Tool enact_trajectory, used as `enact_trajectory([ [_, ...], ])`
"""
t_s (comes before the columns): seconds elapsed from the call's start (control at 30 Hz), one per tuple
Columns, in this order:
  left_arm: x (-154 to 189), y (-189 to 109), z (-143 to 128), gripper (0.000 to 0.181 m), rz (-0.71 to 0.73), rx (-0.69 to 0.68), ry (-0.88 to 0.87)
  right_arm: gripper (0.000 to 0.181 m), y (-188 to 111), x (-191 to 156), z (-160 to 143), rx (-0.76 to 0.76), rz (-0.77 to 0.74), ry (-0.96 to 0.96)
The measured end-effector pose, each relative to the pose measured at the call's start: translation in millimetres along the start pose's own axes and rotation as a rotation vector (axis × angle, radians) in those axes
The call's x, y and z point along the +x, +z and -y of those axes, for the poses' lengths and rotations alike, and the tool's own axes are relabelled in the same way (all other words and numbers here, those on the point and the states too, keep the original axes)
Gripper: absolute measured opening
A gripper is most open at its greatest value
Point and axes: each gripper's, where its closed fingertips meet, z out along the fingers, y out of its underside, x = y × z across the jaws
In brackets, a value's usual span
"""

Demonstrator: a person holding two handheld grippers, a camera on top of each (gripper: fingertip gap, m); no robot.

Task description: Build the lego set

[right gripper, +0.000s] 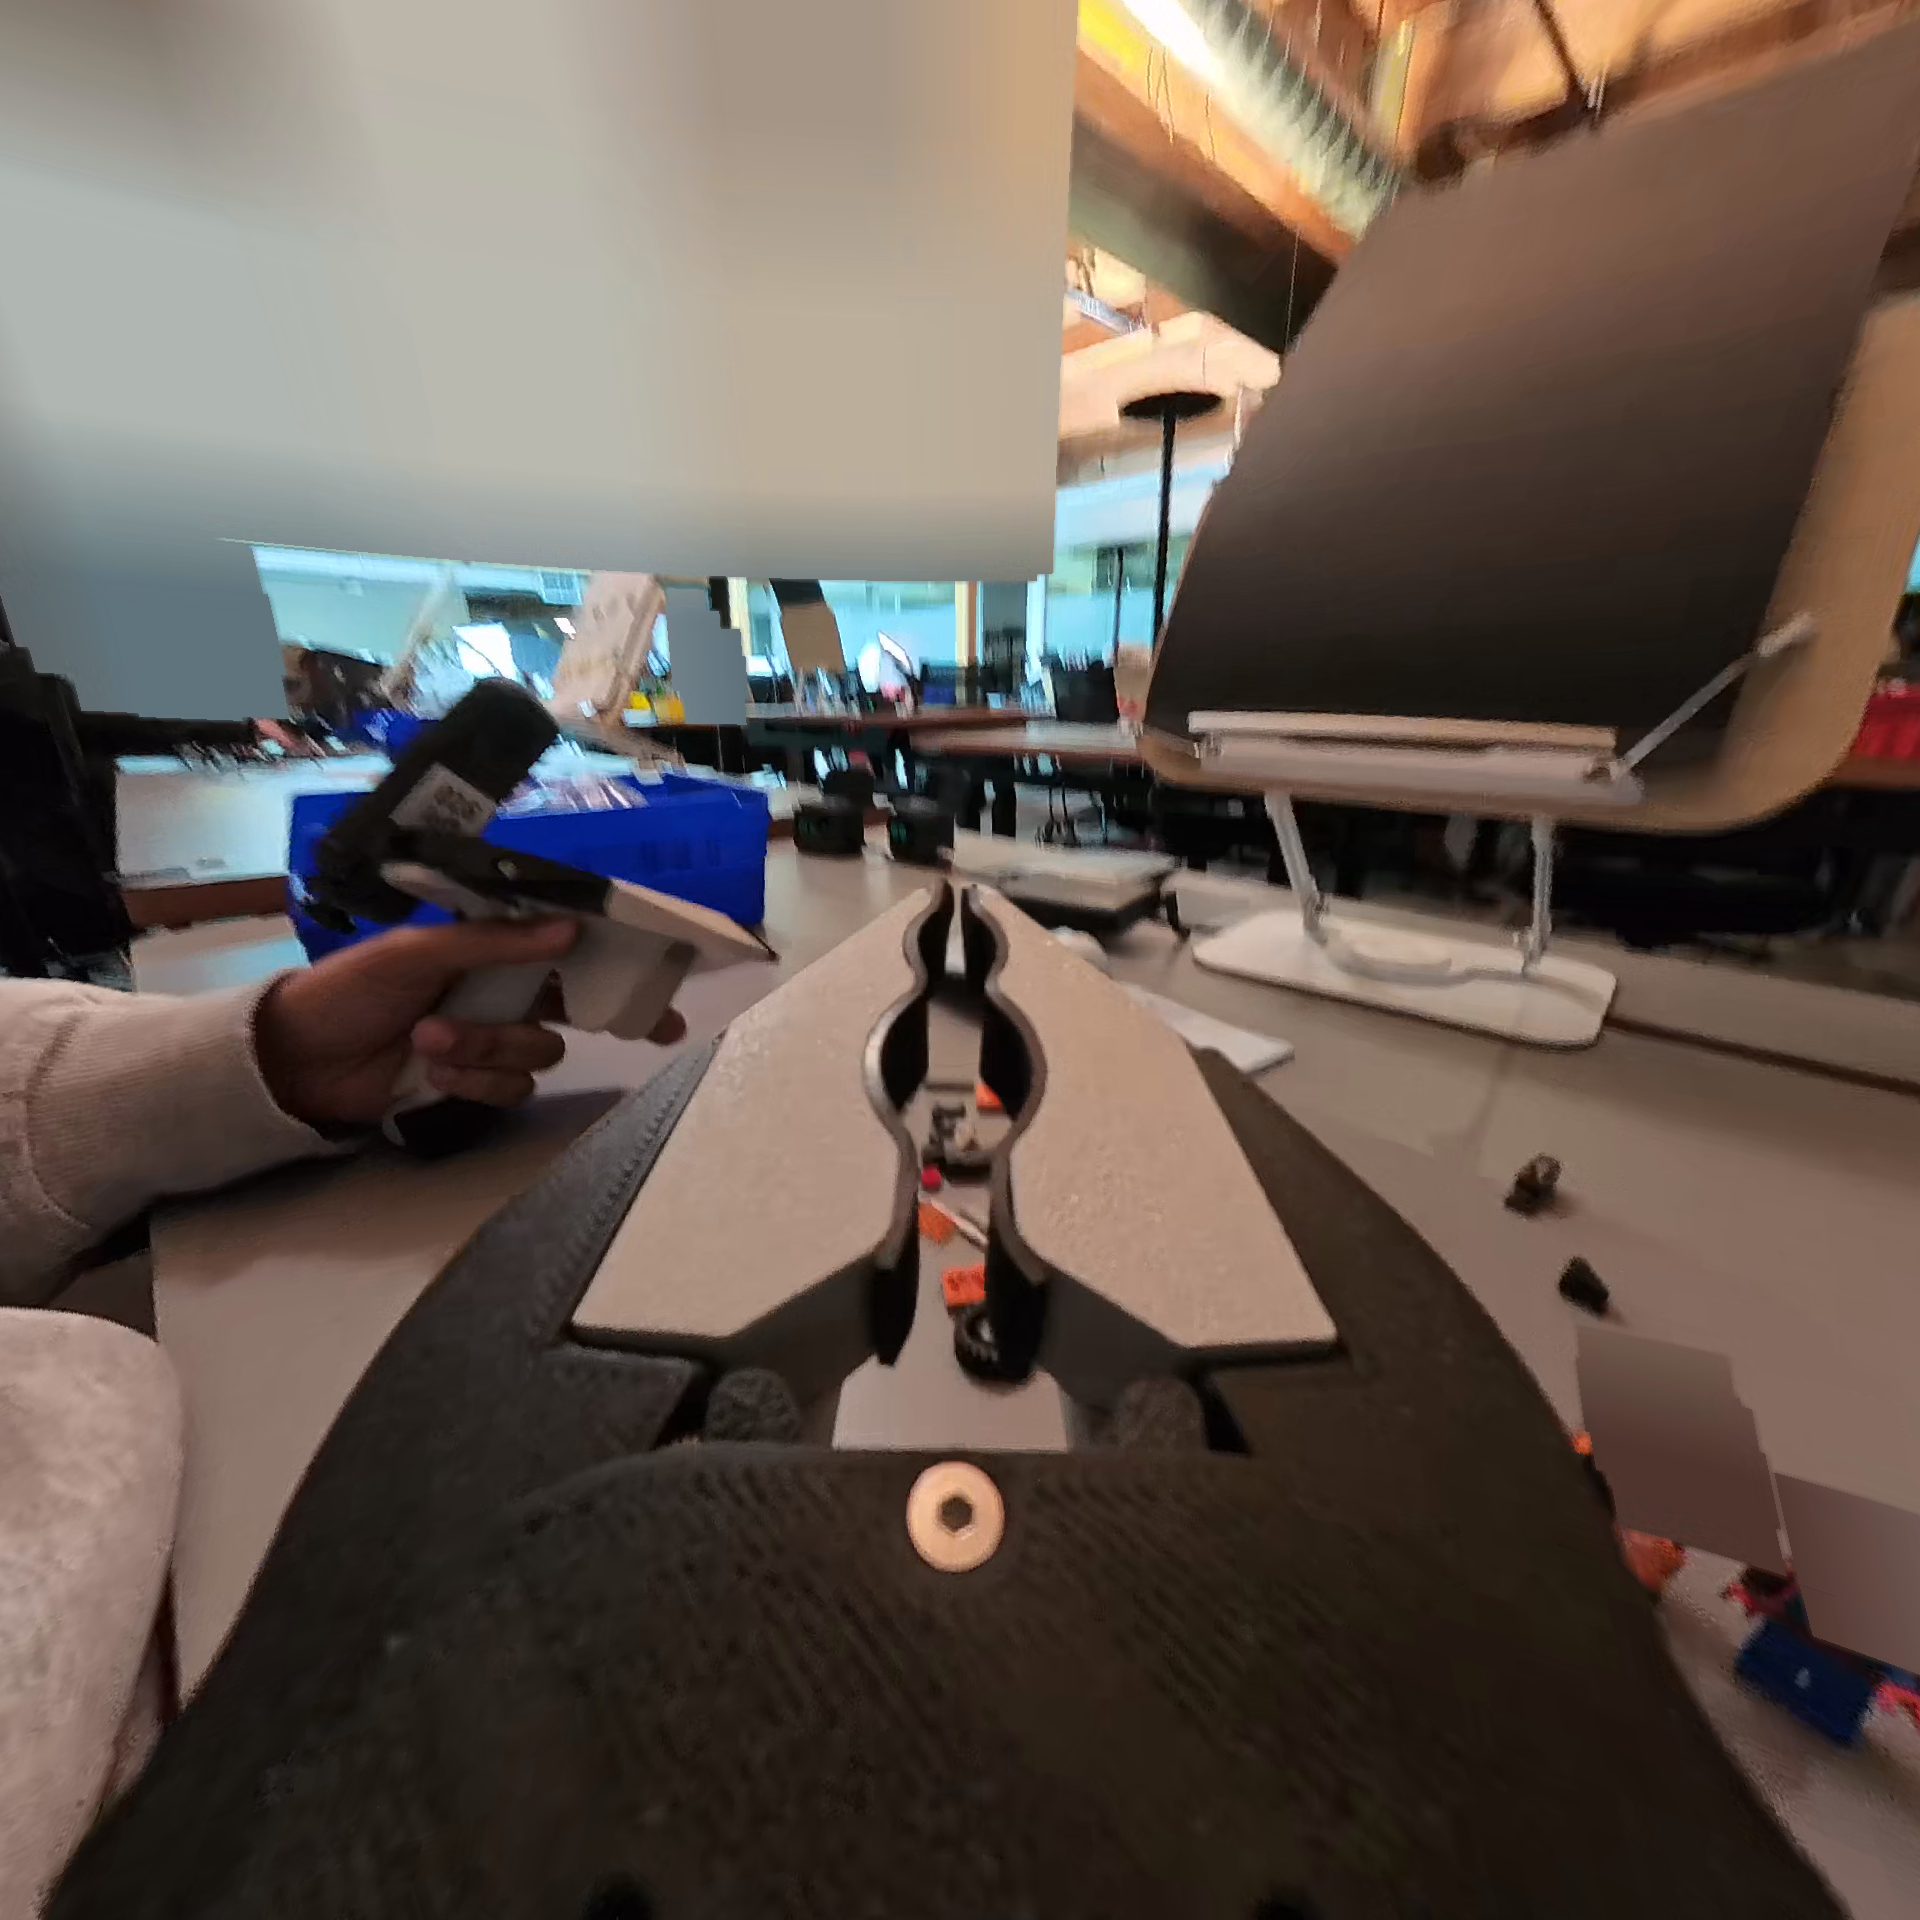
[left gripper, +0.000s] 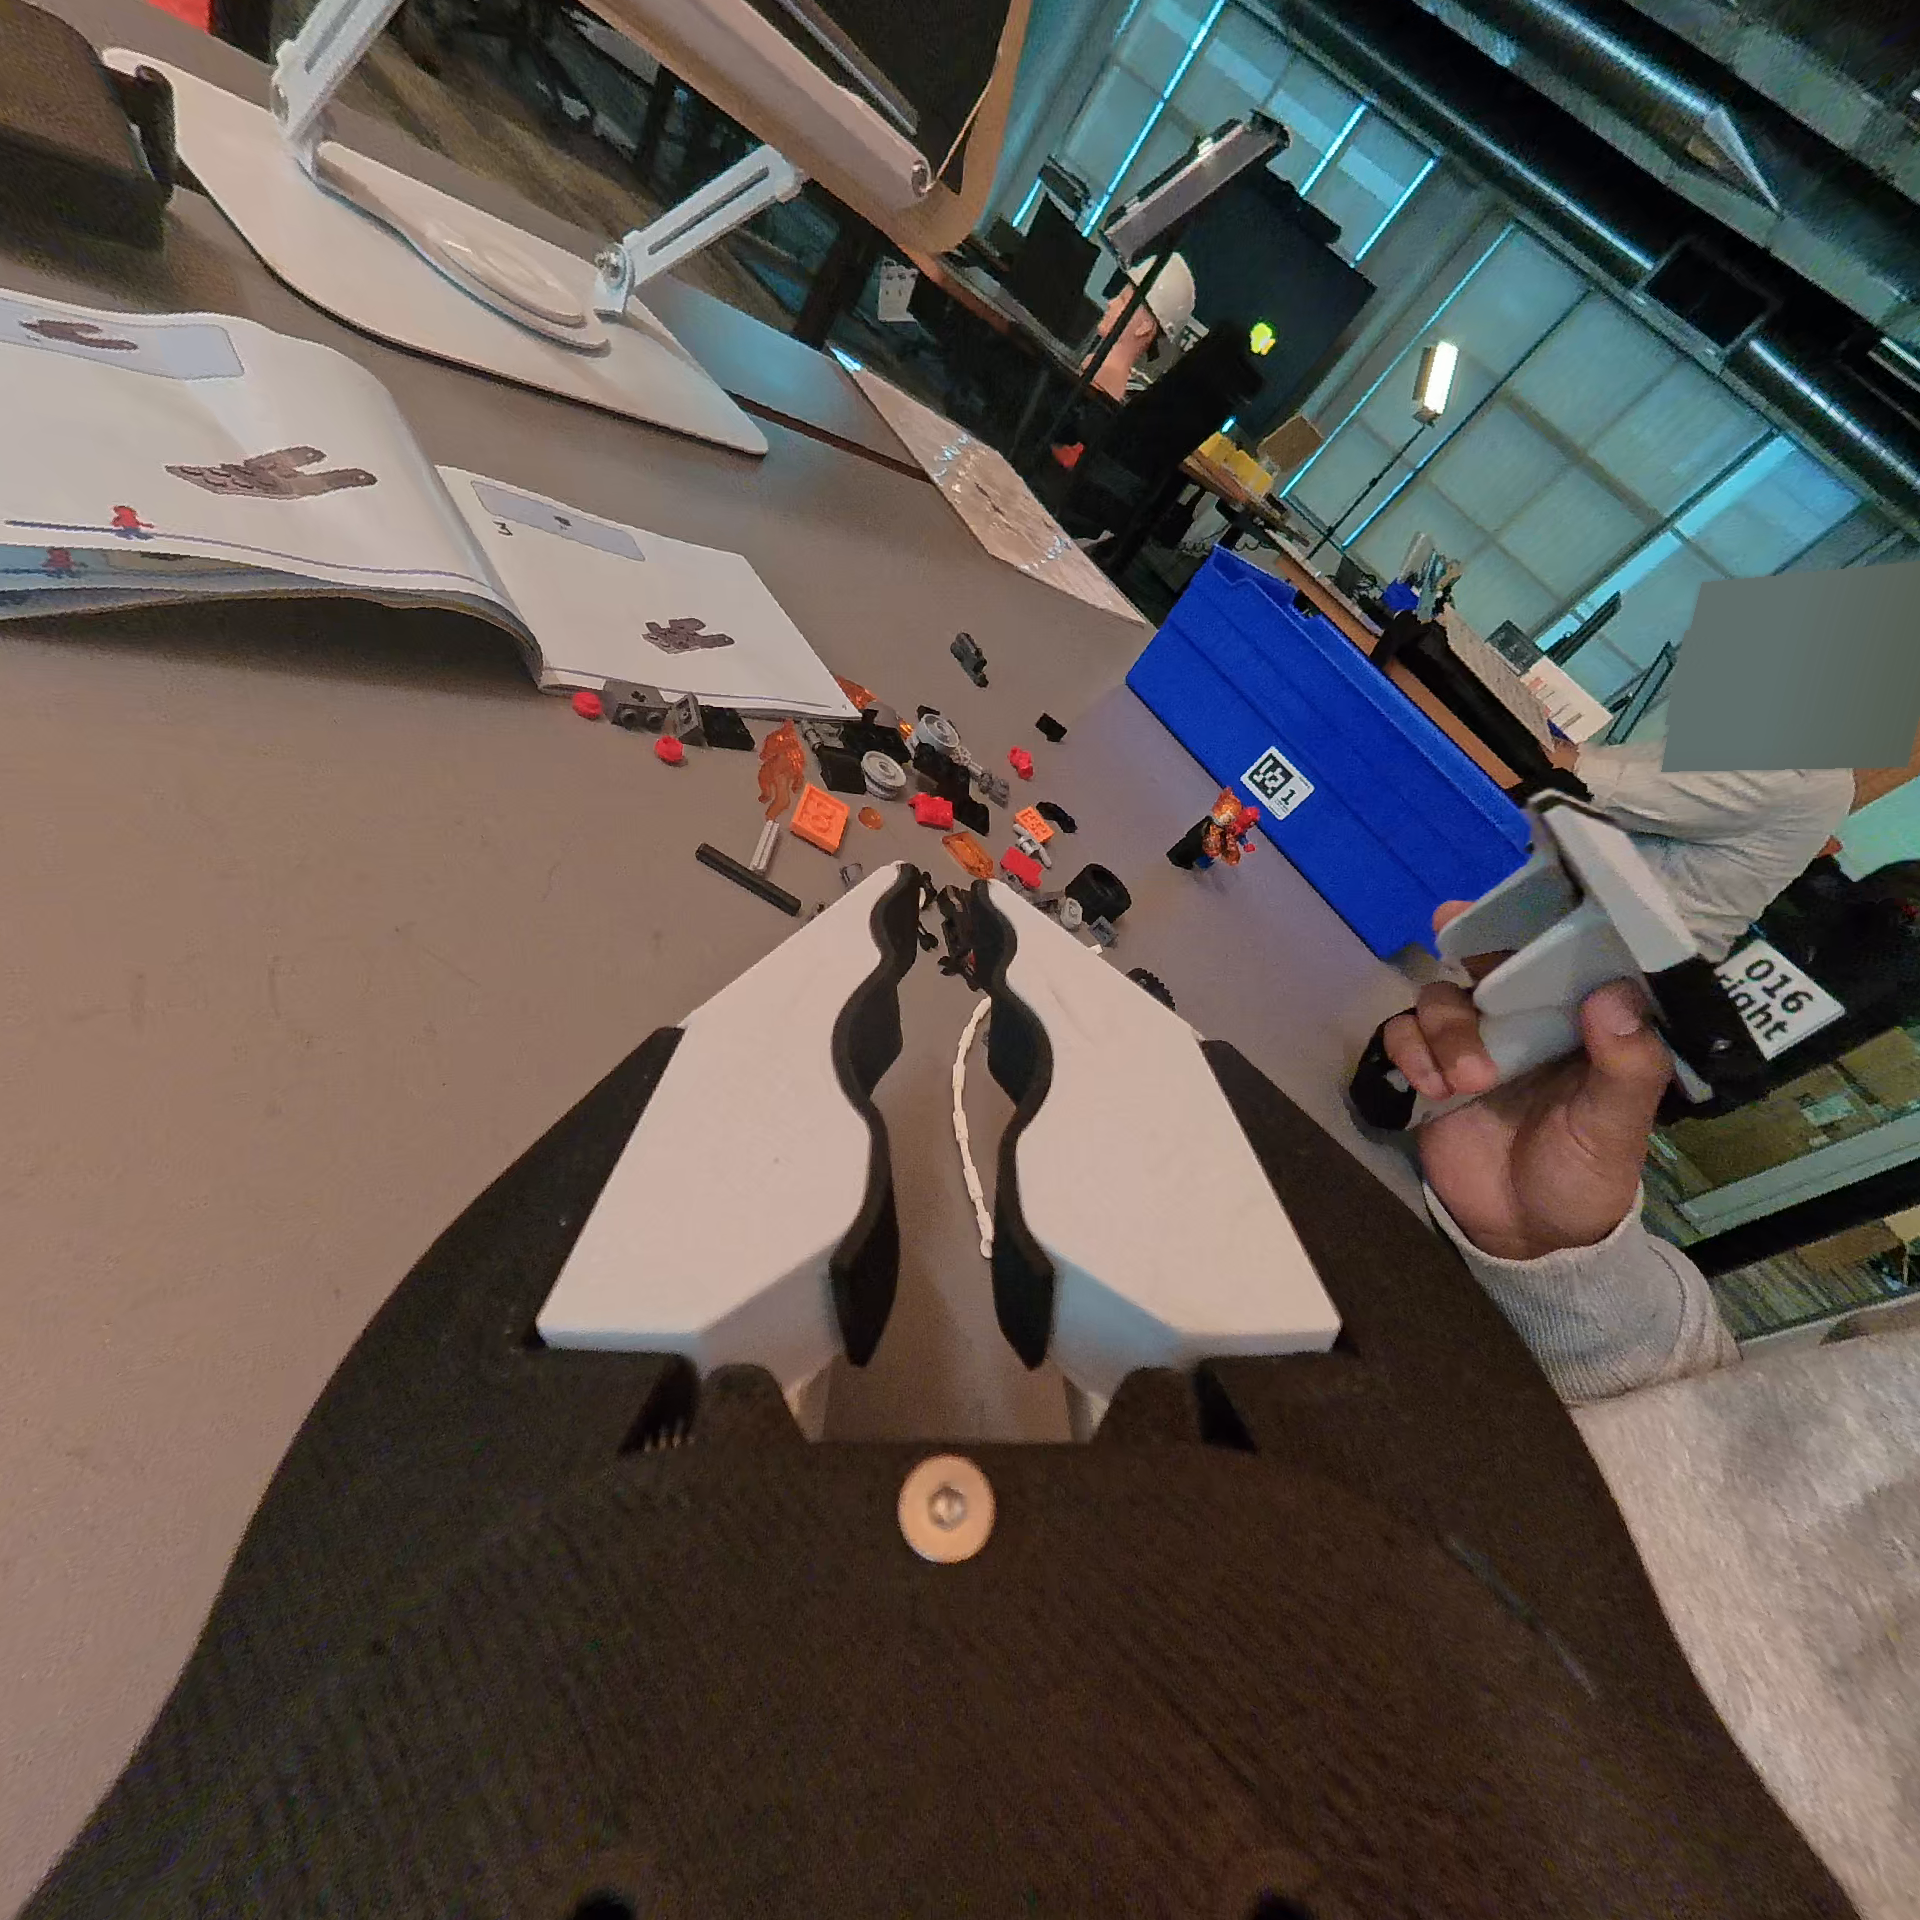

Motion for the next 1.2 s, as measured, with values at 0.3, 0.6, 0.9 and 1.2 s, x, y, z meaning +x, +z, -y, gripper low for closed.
enact_trajectory([
  [0.3, 0.2, -0.4, 0.1, 0.008, -0.002, 0.001, 0.000, 0.002, 4.7, -26.3, 0.3, 0.005, 0.123, -0.054],
  [0.6, 2.1, 10.0, 4.1, 0.017, -0.010, 0.008, -0.064, 0.001, 5.4, -15.5, -4.4, -0.018, 0.077, -0.028],
  [0.9, -65.2, 58.2, 62.2, 0.050, 0.338, -0.181, 0.469, 0.001, 1.4, 1.9, -6.8, -0.016, 0.033, 0.084],
  [1.2, -144.1, 66.3, 73.5, 0.056, 0.641, -0.524, 1.004, 0.000, 1.0, 2.7, -6.9, -0.015, 0.032, 0.092],
])
